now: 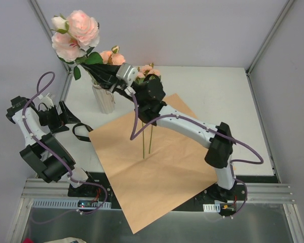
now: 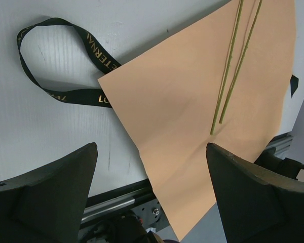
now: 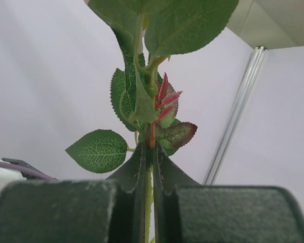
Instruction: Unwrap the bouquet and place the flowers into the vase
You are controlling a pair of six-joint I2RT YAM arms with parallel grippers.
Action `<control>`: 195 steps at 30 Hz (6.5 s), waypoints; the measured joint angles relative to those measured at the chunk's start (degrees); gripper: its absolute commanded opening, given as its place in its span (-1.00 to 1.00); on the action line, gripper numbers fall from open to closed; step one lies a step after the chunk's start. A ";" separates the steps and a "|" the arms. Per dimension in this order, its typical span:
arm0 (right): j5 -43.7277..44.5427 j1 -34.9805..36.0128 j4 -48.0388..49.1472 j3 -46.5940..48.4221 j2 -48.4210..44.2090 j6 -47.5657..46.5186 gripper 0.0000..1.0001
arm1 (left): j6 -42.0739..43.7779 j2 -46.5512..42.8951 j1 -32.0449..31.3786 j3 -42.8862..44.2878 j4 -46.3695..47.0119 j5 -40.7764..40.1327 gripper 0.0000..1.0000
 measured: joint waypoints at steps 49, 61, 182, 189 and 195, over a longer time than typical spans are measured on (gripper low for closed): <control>10.23 -8.48 -18.43 25.33 30.62 14.23 0.03 | 8.02 1.25 1.42 0.52 -5.97 -0.20 0.75; 9.81 -8.81 -47.15 2.47 4.94 15.63 0.64 | 8.09 0.39 1.42 0.61 -6.69 0.81 0.76; 6.67 -4.94 2.51 14.64 12.02 3.76 -0.99 | 12.28 0.00 1.42 1.38 -9.81 1.92 0.84; 6.56 -6.14 1.05 19.45 17.40 3.87 -0.99 | 13.05 0.98 1.42 1.55 -9.90 1.70 0.84; 7.13 -7.45 -0.48 21.03 21.07 3.87 -0.99 | 13.18 2.40 1.42 1.75 -9.90 1.64 0.83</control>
